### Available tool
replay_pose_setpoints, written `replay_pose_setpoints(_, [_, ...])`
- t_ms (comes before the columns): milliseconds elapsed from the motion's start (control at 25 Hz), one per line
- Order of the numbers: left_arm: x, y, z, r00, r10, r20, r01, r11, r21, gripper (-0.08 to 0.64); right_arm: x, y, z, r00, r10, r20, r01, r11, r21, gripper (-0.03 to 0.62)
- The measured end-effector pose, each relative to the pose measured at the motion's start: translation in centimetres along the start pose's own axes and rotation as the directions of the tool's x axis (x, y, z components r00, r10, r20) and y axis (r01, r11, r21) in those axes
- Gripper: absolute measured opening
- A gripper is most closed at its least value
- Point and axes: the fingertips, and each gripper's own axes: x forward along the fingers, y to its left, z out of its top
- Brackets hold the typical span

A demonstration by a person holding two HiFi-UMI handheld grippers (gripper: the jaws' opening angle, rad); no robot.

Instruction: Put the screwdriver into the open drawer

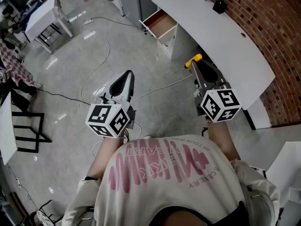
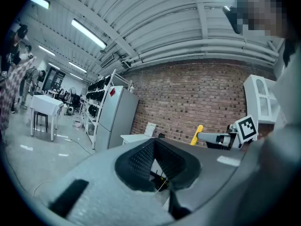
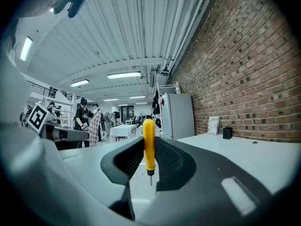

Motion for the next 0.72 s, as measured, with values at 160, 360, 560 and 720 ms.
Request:
replay_pose_setpoints(160, [0.7, -0.1, 0.5, 1.000, 0.003, 0.004, -0.003, 1.000, -0.002, 0.003, 0.5, -0.5, 0.4, 1.000, 0.007, -0.005, -0.007, 1.000, -0.005, 0.084])
replay_pose_setpoints(360, [0.7, 0.4, 0.0, 1.000, 0.001, 0.008, -0.001, 1.000, -0.019, 0.003, 0.6, -0.6, -0.2, 1.000, -0.001, -0.010, 0.001, 1.000, 0.002, 0.084])
replay_pose_setpoints(560, [1.0, 1.1, 0.4, 1.000, 0.001, 0.000, -0.001, 1.000, -0.020, 0.003, 1.3, -0.5, -0.1, 1.000, -0.002, -0.015, 0.002, 1.000, 0.024, 0.084])
replay_pose_setpoints(720, [1.6, 2.5, 0.7, 1.000, -0.009, 0.002, 0.009, 1.000, -0.019, 0.003, 2.5, -0.3, -0.2, 1.000, -0.010, -0.014, 0.010, 0.999, 0.031, 0.084])
